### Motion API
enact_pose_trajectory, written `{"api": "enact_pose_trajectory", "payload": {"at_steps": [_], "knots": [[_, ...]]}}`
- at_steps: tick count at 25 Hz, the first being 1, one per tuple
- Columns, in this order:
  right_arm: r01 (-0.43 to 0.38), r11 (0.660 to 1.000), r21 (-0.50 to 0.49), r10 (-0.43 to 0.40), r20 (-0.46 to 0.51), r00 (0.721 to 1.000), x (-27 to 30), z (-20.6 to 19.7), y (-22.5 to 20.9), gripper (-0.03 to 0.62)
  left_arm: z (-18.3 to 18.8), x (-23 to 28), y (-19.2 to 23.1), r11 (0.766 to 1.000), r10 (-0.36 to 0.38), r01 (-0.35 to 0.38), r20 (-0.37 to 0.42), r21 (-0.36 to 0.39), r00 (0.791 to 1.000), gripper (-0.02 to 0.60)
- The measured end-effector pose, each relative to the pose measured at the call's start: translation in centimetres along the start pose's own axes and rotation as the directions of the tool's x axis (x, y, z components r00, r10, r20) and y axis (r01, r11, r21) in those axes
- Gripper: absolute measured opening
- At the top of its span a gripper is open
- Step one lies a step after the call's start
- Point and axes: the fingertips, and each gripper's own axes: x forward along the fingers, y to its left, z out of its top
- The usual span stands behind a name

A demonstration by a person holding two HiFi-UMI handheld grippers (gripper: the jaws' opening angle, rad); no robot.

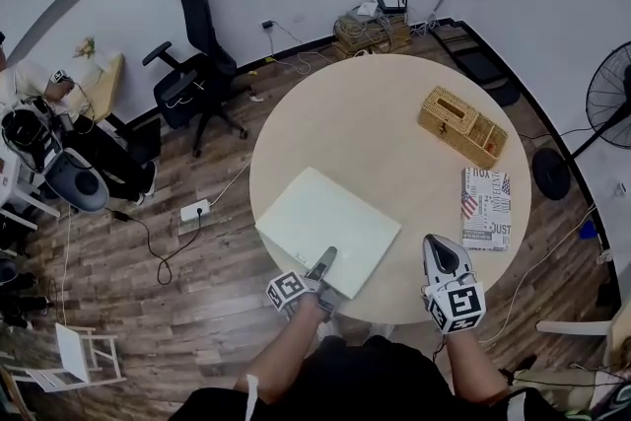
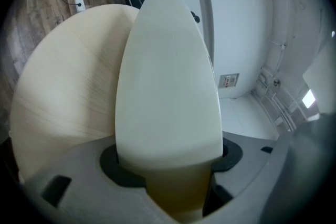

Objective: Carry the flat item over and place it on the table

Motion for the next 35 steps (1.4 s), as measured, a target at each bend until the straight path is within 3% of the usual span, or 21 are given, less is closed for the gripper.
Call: {"api": "enact_pose_trajectory", "payload": {"at_steps": [10,15,18,21,23,27,29,32,35], "knots": [[-0.012,1.000,-0.005,0.012,0.016,1.000,0.3,0.6,0.9,-0.003,0.8,-1.7,1.7,0.971,0.217,-0.218,0.019,0.098,0.976,0.375],[-0.025,1.000,-0.006,0.025,0.022,0.999,0.6,0.9,1.7,-0.003,1.2,-2.9,2.4,0.929,0.347,-0.344,-0.001,0.134,0.938,0.411],[-0.039,0.999,-0.009,0.040,0.029,0.999,1.0,1.1,2.4,-0.003,1.0,-3.9,3.0,0.891,0.427,-0.415,-0.030,0.186,0.904,0.421],[-0.054,0.998,-0.012,0.054,0.036,0.998,1.4,1.4,3.2,-0.003,1.6,-5.2,3.1,0.837,0.485,-0.461,-0.011,0.294,0.874,0.425],[-0.062,0.998,-0.013,0.063,0.038,0.997,1.5,1.5,3.5,-0.003,2.3,-6.1,2.5,0.802,0.495,-0.467,0.024,0.373,0.869,0.425],[-0.073,0.997,-0.015,0.074,0.037,0.997,1.7,1.5,3.9,-0.003,4.2,-7.7,0.2,0.736,0.459,-0.447,0.112,0.508,0.882,0.425],[-0.079,0.997,-0.017,0.080,0.038,0.996,1.8,1.5,4.2,-0.003,5.3,-8.2,-1.5,0.691,0.426,-0.432,0.157,0.579,0.891,0.425],[-0.091,0.996,-0.016,0.092,0.041,0.995,1.9,1.6,4.8,-0.003,6.4,-8.5,-4.9,0.592,0.359,-0.403,0.218,0.698,0.907,0.424],[-0.101,0.995,-0.019,0.102,0.046,0.994,2.0,1.7,5.2,-0.003,6.7,-8.5,-8.8,0.435,0.272,-0.375,0.277,0.819,0.921,0.423]]}}
